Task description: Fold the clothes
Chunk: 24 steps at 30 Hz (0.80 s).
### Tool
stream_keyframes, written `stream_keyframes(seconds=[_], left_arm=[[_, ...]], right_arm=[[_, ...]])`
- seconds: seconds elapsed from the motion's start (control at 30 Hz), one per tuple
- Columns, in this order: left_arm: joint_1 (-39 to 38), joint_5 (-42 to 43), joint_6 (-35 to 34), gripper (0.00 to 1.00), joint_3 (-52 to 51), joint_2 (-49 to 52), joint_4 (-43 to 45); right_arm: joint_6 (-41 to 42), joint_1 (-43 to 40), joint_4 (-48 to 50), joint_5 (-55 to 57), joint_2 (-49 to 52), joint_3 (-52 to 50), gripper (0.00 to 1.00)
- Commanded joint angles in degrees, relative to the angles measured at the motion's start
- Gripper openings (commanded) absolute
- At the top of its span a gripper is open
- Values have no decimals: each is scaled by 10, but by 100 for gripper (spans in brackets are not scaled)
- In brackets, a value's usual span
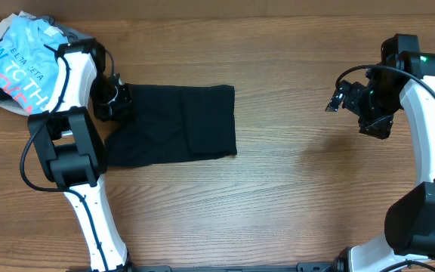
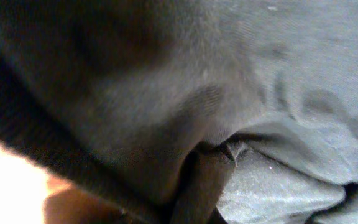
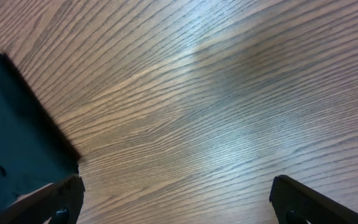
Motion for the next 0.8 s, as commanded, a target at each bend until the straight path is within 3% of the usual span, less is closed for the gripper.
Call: stream_keyframes(seconds=[0.0,0.27,0.67,0.77], left_arm=[[-39,-14,-12,4,37,-63,-14],[-130,10,-69,4,42,-119,-42],[-268,19,-121,4,42,-127,-24],[-294,19,-132,11,41,-125,-1]], right_arm=[[-2,3,3,-1,-1,3,100],[-2,17,42,-1,2,-15,100],[-1,22,236,-105,3,-203,100],[0,23,275,-125,3,-243,100]])
